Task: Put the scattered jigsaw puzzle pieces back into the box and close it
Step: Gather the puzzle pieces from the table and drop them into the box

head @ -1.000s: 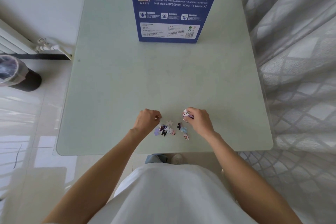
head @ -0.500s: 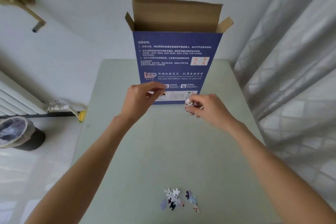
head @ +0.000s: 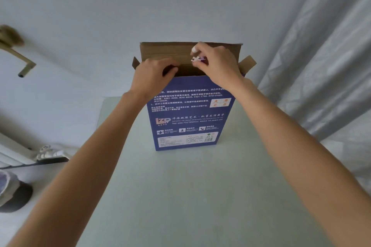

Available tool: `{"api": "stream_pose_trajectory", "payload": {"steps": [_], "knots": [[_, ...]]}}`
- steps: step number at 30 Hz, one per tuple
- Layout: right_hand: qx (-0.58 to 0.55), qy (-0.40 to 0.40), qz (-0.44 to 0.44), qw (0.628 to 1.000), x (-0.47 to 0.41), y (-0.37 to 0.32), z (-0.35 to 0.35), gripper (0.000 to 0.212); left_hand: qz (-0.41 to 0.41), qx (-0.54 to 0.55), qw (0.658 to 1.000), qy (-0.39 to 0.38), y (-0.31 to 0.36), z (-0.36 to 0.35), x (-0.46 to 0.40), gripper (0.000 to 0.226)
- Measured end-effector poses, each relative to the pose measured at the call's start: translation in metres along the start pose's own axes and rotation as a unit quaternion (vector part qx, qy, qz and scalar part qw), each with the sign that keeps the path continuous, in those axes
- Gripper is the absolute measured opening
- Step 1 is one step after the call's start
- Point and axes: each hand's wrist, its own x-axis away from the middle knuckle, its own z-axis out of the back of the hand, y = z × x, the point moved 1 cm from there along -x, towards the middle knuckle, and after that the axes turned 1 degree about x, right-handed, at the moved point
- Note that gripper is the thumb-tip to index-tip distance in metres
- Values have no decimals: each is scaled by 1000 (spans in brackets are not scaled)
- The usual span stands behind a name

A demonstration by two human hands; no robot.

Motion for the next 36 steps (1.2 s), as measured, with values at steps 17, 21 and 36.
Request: {"api": "stream_pose_trajectory", "payload": {"steps": [17, 21, 36], "knots": [[-144, 60, -112, 981, 197, -27, -32, 14, 70, 175, 982, 15, 84, -17, 181, 16], [-166, -132, -202, 956, 321, -32, -71, 22, 177, 149, 958, -166, 100, -57, 268, 28], [-111, -346, -300, 882, 520, -70, -90, 43, 364, 1, 827, -429, 169, -96, 454, 62]]}}
